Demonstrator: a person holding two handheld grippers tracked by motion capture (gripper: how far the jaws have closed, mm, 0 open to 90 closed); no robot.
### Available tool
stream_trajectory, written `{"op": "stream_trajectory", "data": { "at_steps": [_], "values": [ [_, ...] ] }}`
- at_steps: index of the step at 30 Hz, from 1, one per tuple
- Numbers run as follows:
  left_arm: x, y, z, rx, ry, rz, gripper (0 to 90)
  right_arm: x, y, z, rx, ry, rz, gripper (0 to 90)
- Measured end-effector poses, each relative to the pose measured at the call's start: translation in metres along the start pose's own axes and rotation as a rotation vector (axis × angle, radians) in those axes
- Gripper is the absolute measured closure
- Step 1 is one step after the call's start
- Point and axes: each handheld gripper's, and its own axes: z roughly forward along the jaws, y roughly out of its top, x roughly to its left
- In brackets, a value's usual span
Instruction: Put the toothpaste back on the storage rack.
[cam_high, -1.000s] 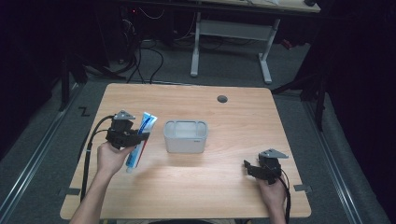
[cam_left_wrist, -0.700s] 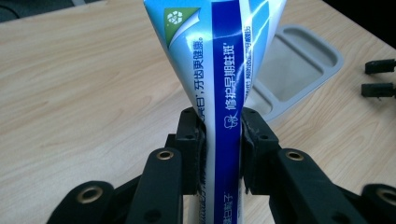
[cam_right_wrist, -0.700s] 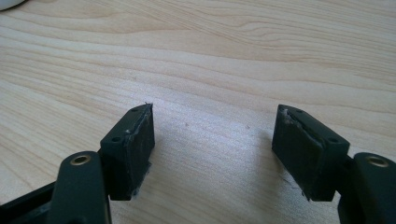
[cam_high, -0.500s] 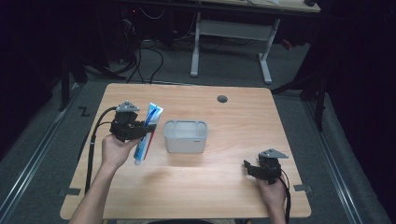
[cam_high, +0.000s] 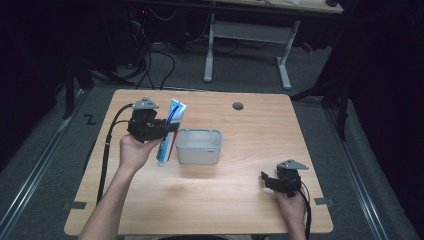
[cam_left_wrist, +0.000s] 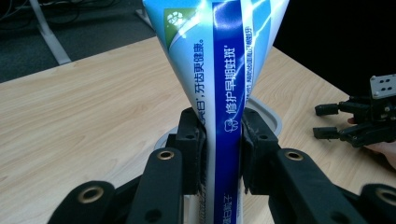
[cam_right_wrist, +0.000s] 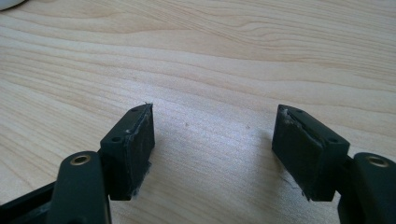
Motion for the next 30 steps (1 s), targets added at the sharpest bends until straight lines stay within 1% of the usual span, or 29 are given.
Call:
{"op": "stream_trajectory", "data": {
  "at_steps": [4, 5, 6, 8, 9, 11, 12, 13, 14, 17, 22, 26, 29, 30],
  "values": [
    [-0.002, 0.004, 0.004, -0.008, -0.006, 0.0, 72.6, 0.0, 0.0, 0.0, 0.0, 0.0, -0.001, 29.8],
    [-0.002, 0.006, 0.005, -0.019, -0.018, -0.005, 72.6, 0.0, 0.0, 0.0, 0.0, 0.0, -0.003, 29.8],
    [-0.002, 0.007, 0.005, -0.023, -0.021, -0.006, 72.6, 0.0, 0.0, 0.0, 0.0, 0.0, -0.003, 29.8],
    [-0.002, 0.008, 0.006, -0.027, -0.021, -0.006, 72.7, 0.0, 0.0, 0.0, 0.0, 0.0, -0.003, 29.8],
    [-0.002, 0.01, 0.006, -0.029, -0.014, 0.002, 72.7, 0.0, 0.0, 0.0, 0.0, 0.0, -0.003, 29.8],
    [-0.004, 0.013, 0.008, -0.029, -0.021, 0.0, 72.7, 0.0, 0.0, 0.0, 0.0, 0.0, 0.0, 29.8],
    [-0.005, 0.016, 0.009, -0.037, -0.015, 0.01, 72.8, 0.0, 0.0, 0.0, 0.0, 0.0, 0.0, 29.8],
    [-0.005, 0.016, 0.009, -0.037, -0.015, 0.01, 72.8, 0.0, 0.0, 0.0, 0.0, 0.0, 0.0, 29.8],
    [-0.008, 0.019, 0.011, -0.047, -0.027, 0.007, 72.8, 0.0, 0.0, 0.0, 0.0, 0.0, 0.0, 29.8],
    [-0.009, 0.022, 0.014, -0.053, -0.035, 0.005, 72.8, 0.0, 0.0, 0.0, 0.0, 0.0, -0.001, 29.8],
    [-0.012, 0.029, 0.022, -0.054, -0.035, 0.015, 73.0, 0.0, 0.0, 0.0, 0.0, 0.0, 0.0, 29.8],
    [-0.013, 0.035, 0.026, -0.07, -0.027, 0.026, 73.0, 0.0, 0.0, 0.0, 0.0, 0.0, -0.003, 29.8],
    [-0.015, 0.04, 0.031, -0.08, -0.027, 0.026, 73.1, 0.0, 0.0, 0.0, 0.0, 0.0, 0.0, 29.8],
    [-0.015, 0.041, 0.033, -0.08, -0.033, 0.024, 73.1, 0.0, 0.0, 0.0, -0.001, 0.0, -0.003, 29.8]
  ]
}}
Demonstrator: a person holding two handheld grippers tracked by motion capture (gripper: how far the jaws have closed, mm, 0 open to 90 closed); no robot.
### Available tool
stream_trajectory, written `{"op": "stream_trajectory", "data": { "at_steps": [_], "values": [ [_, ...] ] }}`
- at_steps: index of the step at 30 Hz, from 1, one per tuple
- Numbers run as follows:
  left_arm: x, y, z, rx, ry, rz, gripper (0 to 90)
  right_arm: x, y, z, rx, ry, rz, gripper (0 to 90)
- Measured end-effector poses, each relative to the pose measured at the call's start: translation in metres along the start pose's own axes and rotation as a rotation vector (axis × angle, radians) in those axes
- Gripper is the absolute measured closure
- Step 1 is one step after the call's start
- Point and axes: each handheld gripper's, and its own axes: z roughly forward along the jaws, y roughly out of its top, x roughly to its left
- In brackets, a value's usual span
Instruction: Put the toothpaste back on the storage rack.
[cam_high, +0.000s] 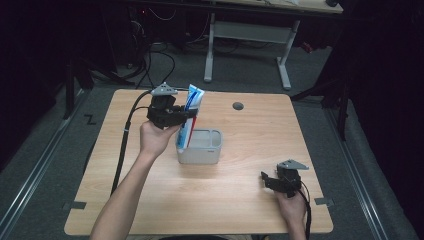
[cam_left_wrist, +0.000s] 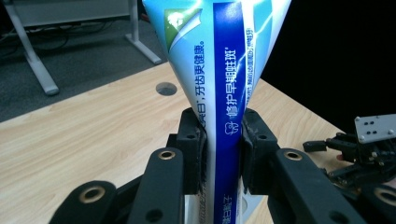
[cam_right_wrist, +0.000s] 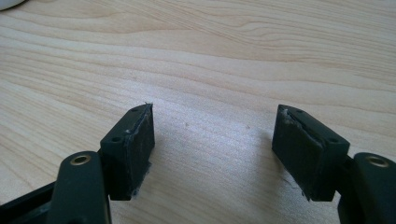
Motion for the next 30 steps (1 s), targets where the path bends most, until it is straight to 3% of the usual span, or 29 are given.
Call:
{"op": "stream_trajectory", "data": {
  "at_steps": [5, 15, 30],
  "values": [
    [-0.002, 0.006, 0.01, -0.019, 0.004, 0.013, 73.1, 0.0, 0.0, 0.0, 0.001, 0.0, 0.003, 29.8],
    [0.001, 0.01, 0.032, -0.036, 0.003, -0.004, 73.1, 0.0, 0.0, 0.0, 0.0, 0.0, 0.0, 29.8],
    [0.005, 0.001, 0.045, -0.026, 0.01, -0.005, 72.5, 0.0, 0.0, 0.0, 0.0, 0.0, 0.003, 29.8]
  ]
}}
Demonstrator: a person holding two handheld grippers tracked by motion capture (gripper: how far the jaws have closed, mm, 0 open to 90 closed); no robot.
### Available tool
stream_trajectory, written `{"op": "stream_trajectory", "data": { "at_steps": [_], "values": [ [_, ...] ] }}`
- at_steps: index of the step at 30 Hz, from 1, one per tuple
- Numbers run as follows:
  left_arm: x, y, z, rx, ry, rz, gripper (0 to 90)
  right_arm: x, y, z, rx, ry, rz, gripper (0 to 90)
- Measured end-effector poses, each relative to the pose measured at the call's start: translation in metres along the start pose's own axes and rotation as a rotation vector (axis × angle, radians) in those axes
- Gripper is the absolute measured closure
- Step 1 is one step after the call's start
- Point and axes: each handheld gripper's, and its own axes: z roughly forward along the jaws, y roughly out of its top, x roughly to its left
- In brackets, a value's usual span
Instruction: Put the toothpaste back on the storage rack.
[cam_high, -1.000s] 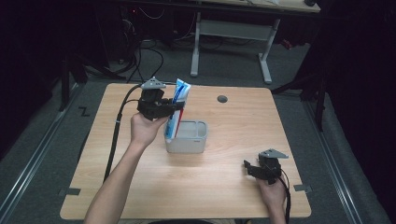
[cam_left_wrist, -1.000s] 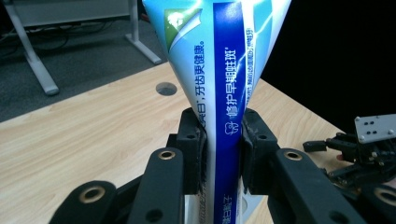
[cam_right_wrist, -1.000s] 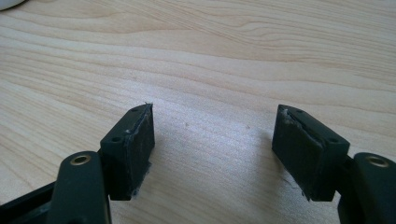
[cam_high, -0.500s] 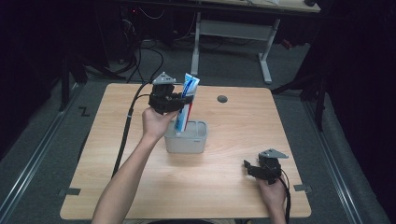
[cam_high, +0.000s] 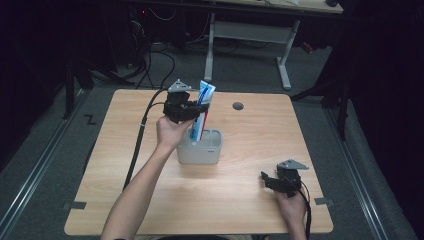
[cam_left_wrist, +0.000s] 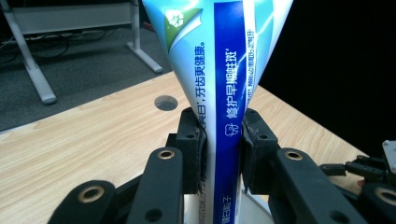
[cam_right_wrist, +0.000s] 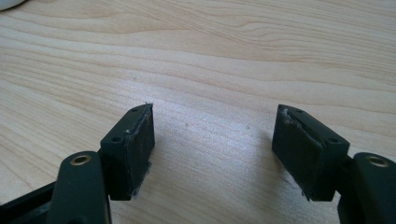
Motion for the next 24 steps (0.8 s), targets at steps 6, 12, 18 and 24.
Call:
{"op": "stream_trajectory", "data": {
  "at_steps": [6, 12, 18, 24],
  "values": [
    [0.001, -0.006, 0.004, 0.01, -0.005, -0.004, 72.4, 0.0, 0.0, 0.0, 0.001, -0.001, 0.002, 29.9],
    [0.001, -0.014, 0.009, 0.031, 0.002, -0.001, 72.3, 0.0, 0.0, 0.0, 0.001, -0.001, 0.004, 29.9],
    [-0.001, -0.02, 0.01, 0.051, 0.009, 0.01, 72.2, 0.0, 0.0, 0.0, 0.001, -0.001, 0.002, 29.9],
    [-0.004, -0.025, 0.012, 0.067, 0.016, 0.039, 72.3, 0.0, 0.0, 0.0, 0.001, -0.001, 0.003, 29.9]
  ]
}}
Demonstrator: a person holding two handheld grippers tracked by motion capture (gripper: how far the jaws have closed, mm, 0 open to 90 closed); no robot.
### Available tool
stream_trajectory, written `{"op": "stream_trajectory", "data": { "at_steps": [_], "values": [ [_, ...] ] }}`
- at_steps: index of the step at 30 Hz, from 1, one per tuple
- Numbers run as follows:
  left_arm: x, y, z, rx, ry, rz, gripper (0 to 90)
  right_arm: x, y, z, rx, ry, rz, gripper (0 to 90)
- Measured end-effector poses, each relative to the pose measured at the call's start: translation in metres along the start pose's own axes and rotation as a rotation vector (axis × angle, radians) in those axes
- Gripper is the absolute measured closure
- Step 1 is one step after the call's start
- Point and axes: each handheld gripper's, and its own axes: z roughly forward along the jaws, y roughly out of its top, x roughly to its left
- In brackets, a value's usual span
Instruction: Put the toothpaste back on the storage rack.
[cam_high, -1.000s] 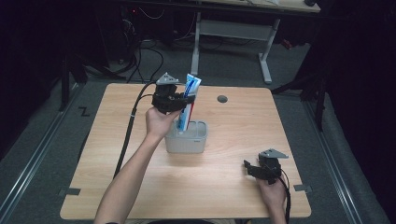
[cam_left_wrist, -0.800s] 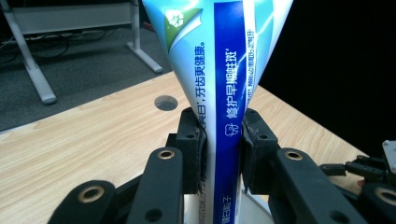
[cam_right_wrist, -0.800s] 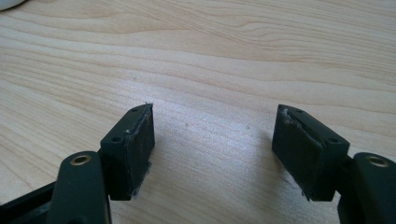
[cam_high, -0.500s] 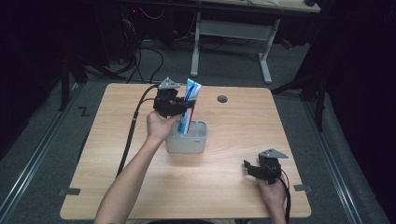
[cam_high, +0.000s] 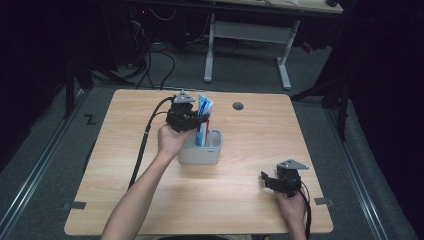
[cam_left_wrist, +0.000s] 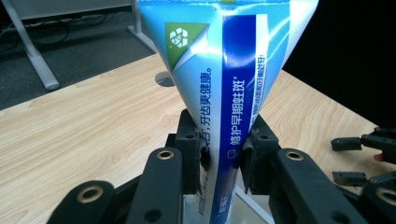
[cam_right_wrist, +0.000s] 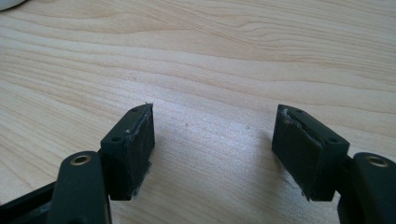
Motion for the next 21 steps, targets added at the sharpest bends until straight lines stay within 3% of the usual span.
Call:
{"op": "stream_trajectory", "data": {
  "at_steps": [3, 11, 21],
  "values": [
    [-0.003, -0.002, 0.001, 0.012, 0.008, 0.019, 72.6, 0.0, 0.0, 0.0, -0.001, 0.0, -0.002, 29.9],
    [-0.005, -0.009, 0.005, 0.022, -0.006, 0.014, 73.2, 0.0, 0.0, 0.0, 0.0, 0.002, -0.001, 29.9],
    [-0.006, -0.023, 0.004, 0.034, 0.008, 0.005, 73.2, 0.0, 0.0, 0.0, 0.0, 0.001, -0.003, 29.9]
  ]
}}
